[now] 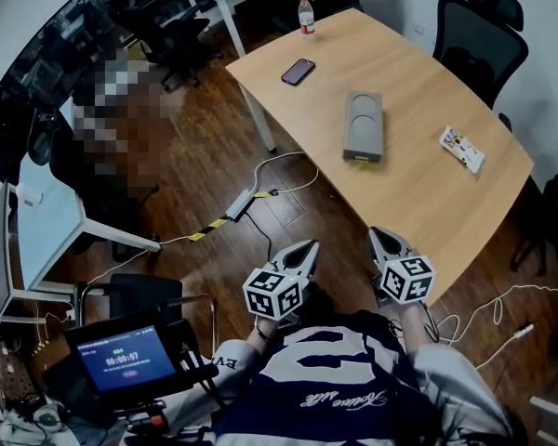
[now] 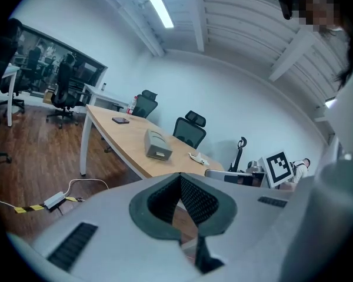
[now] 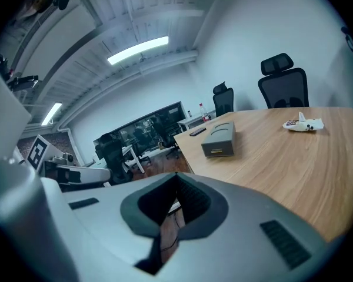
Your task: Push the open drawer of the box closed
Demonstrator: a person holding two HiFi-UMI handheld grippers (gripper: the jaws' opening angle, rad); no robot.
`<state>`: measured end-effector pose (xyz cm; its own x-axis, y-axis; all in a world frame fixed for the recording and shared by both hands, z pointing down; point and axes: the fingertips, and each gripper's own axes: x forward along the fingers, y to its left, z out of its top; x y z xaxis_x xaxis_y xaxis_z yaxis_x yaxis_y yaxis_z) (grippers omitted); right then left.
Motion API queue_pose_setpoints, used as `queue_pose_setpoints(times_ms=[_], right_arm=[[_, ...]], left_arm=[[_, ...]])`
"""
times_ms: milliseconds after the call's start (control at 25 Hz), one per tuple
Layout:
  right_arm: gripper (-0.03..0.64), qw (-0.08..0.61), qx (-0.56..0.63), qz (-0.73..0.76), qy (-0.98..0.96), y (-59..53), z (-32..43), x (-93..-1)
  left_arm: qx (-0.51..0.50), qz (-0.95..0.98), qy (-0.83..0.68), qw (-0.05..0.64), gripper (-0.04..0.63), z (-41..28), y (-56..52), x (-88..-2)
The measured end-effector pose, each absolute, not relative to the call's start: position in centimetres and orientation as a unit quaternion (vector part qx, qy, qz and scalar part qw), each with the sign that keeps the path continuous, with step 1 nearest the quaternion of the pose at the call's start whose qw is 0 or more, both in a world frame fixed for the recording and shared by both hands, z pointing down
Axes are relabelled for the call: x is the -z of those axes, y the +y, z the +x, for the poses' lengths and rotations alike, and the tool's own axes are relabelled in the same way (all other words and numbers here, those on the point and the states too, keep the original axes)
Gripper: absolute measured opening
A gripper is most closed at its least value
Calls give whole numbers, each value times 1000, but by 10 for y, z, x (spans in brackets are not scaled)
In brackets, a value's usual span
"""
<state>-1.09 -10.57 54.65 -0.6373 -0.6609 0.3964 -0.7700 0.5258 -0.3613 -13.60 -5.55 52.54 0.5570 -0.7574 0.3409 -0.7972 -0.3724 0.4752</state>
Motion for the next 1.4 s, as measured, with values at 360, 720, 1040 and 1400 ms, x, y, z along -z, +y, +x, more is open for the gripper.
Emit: queue_pose_setpoints(times_ms=[360,720,1040,1400], right_arm=[[-5,75,-255,380,-886,-41,57,-513],[-5,66,-267,376,-885,32,142,-513],[-5,54,-286,367,-884,67,163,-516],[-5,34,-267,372,-888,89,166,-496]], left_arm=[[-8,809,-502,305,-2,-61,-7,-516],[-19,790,-518,326,-2,17,80,-530],[-27,791,-526,312,-2,40,110,-516],[-19,803,-519,293,-2,46,116,-503]])
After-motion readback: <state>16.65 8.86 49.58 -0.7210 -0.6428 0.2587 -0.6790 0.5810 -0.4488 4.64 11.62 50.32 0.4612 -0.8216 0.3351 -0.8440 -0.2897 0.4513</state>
